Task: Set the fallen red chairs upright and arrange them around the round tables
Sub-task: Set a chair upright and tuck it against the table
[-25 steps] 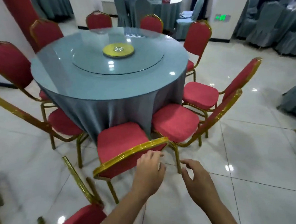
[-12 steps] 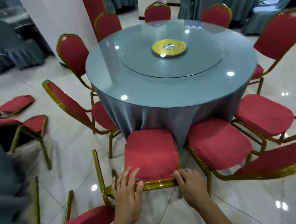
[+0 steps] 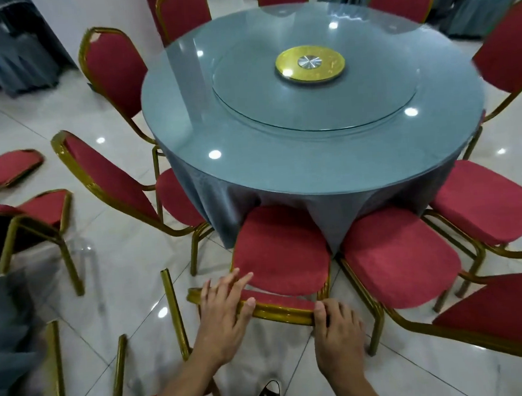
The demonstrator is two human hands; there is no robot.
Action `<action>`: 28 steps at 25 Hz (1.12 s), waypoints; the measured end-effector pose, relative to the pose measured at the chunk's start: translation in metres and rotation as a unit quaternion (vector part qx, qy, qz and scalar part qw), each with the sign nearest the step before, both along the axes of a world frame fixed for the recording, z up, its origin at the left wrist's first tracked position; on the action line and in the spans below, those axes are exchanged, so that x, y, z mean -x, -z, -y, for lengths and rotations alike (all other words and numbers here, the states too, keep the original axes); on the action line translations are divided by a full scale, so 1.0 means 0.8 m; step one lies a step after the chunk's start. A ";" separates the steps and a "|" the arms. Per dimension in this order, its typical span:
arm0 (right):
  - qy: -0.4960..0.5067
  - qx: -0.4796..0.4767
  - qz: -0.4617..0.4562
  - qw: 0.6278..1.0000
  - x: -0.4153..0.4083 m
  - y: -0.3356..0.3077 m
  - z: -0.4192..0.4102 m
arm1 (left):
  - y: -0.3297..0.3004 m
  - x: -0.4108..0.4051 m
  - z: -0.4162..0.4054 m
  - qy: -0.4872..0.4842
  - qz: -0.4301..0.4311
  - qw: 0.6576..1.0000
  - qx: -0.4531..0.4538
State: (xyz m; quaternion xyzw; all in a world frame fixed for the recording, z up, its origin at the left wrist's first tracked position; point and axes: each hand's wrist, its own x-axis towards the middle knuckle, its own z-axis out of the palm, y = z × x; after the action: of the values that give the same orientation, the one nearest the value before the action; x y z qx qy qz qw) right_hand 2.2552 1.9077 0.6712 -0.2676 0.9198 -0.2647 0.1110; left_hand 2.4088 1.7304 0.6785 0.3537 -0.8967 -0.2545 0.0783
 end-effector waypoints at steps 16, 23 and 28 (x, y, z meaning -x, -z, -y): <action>-0.052 -0.074 0.003 0.996 0.123 0.009 0.072 | -0.006 0.116 0.077 0.035 0.008 0.999 -0.002; -0.063 -0.007 0.049 0.997 0.131 -0.022 0.022 | -0.046 0.157 0.012 0.023 0.059 0.996 0.069; -0.024 0.037 0.032 0.999 0.179 -0.043 -0.079 | -0.054 0.227 -0.114 0.110 -0.003 0.990 0.084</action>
State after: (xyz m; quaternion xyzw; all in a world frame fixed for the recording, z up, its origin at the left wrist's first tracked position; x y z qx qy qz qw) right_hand 2.1121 1.9711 0.7055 -0.2849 0.8986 -0.3042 0.1370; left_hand 2.2276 1.8215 0.7219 0.2441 -0.9481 -0.1865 0.0821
